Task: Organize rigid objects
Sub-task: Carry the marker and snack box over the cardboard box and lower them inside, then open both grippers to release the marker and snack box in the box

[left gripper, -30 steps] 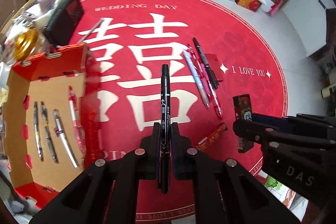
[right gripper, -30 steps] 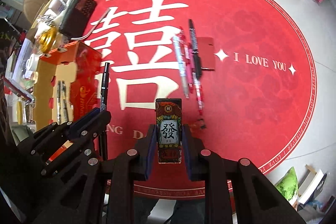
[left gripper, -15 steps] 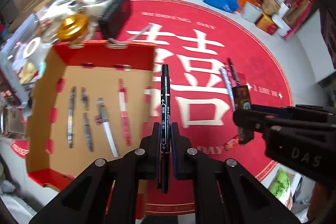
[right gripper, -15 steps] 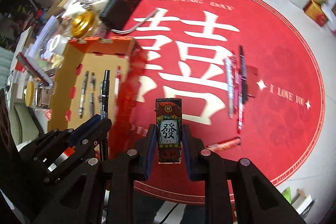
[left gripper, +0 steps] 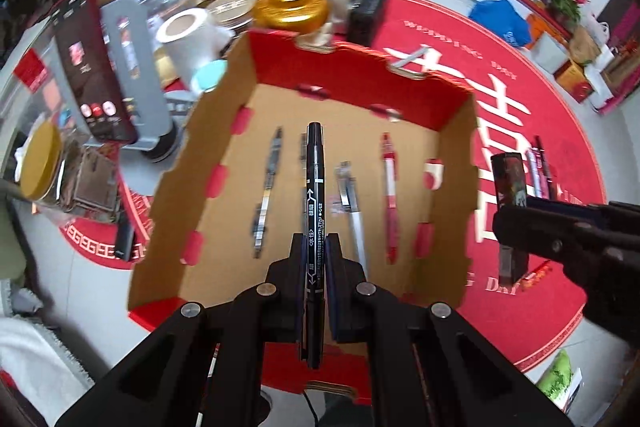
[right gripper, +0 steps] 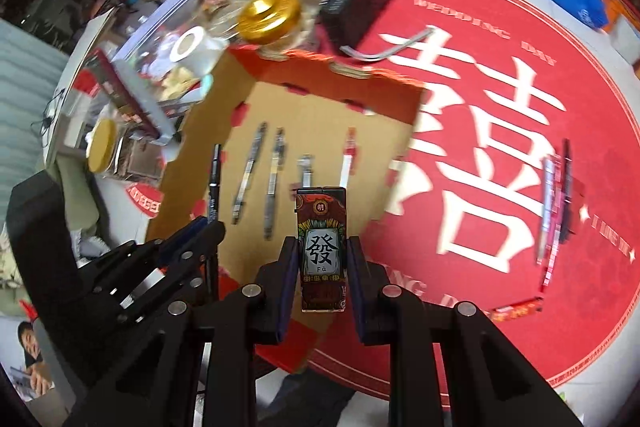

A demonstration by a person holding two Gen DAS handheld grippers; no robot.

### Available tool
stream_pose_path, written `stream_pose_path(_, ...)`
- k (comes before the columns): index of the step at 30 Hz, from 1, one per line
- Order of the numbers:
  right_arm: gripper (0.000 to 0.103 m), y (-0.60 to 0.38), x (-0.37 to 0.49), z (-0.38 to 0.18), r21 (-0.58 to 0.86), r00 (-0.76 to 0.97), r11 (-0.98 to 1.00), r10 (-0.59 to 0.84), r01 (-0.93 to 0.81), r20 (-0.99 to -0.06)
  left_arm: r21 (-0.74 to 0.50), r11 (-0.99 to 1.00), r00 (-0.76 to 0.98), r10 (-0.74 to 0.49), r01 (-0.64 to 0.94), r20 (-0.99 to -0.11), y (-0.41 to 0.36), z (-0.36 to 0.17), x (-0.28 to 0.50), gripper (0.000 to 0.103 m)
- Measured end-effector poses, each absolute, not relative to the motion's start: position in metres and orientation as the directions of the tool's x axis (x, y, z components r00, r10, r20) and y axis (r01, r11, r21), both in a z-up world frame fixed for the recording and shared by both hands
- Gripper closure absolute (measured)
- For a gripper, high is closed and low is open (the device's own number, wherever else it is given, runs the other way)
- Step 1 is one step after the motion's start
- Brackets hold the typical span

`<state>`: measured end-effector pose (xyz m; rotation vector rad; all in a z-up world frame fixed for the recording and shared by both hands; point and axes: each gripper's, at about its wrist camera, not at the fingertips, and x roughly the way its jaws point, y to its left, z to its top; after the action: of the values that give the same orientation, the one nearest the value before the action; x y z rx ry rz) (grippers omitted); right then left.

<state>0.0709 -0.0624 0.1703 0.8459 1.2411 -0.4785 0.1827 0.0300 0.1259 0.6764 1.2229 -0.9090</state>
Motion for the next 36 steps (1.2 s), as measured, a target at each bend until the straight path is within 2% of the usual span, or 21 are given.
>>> stream_pose_path(9, 0.078, -0.053, 0.099, 0.159, 0.297, 0.277, 0.633, 0.133, 0.715, -0.952, -0.033, 0.519, 0.082, -0.197, 0.854, -0.977, 0.026, 0.105, 0.205, 0.094)
stream_pose_path(36, 0.078, -0.079, 0.105, 0.134, 0.264, 0.232, 0.616, 0.134, 0.742, -0.963, -0.035, 0.482, 0.051, -0.163, 0.875, -0.985, 0.003, 0.079, 0.214, 0.094)
